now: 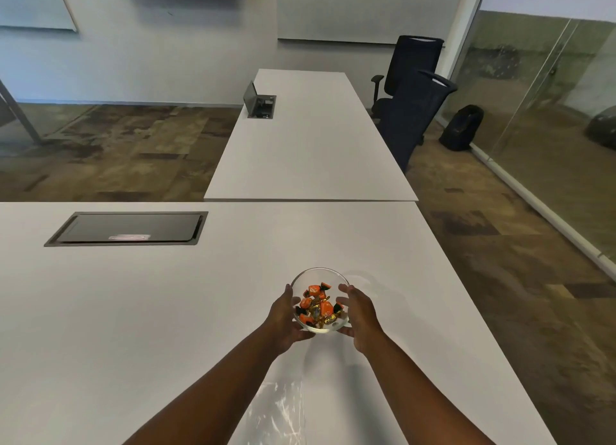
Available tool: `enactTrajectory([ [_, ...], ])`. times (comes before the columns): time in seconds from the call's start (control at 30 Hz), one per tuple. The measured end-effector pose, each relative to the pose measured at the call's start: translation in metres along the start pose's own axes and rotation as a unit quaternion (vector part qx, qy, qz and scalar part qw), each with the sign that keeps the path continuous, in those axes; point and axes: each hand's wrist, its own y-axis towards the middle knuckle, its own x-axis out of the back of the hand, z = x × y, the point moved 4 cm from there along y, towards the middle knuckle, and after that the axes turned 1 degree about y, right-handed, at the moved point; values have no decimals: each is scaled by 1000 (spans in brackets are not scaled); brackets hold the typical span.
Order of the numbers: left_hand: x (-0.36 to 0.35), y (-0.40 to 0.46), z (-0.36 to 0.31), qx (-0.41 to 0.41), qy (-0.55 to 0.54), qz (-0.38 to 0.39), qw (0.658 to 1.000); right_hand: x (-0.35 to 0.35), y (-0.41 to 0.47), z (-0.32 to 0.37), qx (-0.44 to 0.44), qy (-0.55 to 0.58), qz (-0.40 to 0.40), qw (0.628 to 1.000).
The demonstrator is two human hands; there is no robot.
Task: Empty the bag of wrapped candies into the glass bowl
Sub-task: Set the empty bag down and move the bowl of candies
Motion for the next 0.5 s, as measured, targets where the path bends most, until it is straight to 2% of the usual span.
enactTrajectory([
  [0.3,-4,41,-43,-27,2,-53,998,-20,52,25,-1,1,-20,1000],
  [0.5,-1,72,-63,-27,26,-63,997,-31,86,35,-5,-1,-32,999],
])
